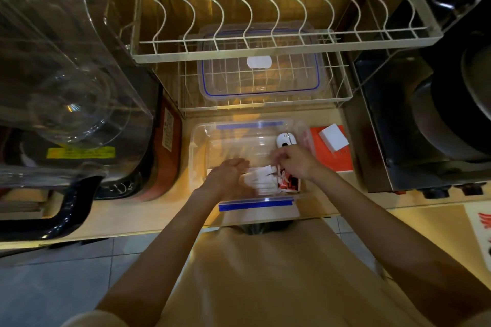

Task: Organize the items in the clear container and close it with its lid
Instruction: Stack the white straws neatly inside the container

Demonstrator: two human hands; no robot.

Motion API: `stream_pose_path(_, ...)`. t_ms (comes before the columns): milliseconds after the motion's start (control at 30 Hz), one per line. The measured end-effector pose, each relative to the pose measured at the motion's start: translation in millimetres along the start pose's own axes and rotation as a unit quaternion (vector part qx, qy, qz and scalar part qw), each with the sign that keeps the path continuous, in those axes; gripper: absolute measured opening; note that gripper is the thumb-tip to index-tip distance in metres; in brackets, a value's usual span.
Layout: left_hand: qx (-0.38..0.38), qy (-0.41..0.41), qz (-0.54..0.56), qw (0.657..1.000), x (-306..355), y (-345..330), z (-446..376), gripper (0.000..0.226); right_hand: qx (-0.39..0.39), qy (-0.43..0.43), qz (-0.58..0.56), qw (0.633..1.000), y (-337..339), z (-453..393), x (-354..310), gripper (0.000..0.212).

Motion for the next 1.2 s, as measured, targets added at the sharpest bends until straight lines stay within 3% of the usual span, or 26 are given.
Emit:
stream_pose_path(267, 0.018, -0.065, -0.035, 0.997, 31, -3, -13, 0.071, -0.038, 0.031, 0.154, 0.987, -25, 11, 1, 0.034)
stream_pose_path(467, 0.018, -0.093, -0.066, 0.993, 36, -3, -17, 0.055, -0.017, 0.049, 0.216, 0.975, -24, 14, 2, 0.027)
stream_pose_path(733, 0.046, -0.065, -0.04, 0.996, 18, 2, -8, 0.035, -0.002, 0.028, 0.269, 0.963, -18, 12, 0, 0.021)
stream_pose_path(900, 0.07, -0.041, -0.03, 0.996, 14, 3, -7, 0.032, -0.044, 0.02, 0.279, 0.959, -20, 18, -7, 0.025)
stream_pose_path(1067, 0.072, -0.043, -0.03, 0.996, 14, 3, -6, 0.038, -0.116, -0.045, 0.14, 0.982, -30, 18, 3, 0.025)
stream_pose_path(1200, 0.072, -0.04, -0.011, 0.997, 12, 2, -5, 0.042, -0.12, -0.117, -0.006, 0.986, -35, 17, 11, 0.022)
Point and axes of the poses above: each hand's wrist, its own z-axis away from the middle knuckle, its own y-axis out of the back of the hand, x = y × z, the point moved 10 cm from there along -z, towards the middle knuckle, and after that the axes turned 6 degrees about -z, right-handed, at the moved point
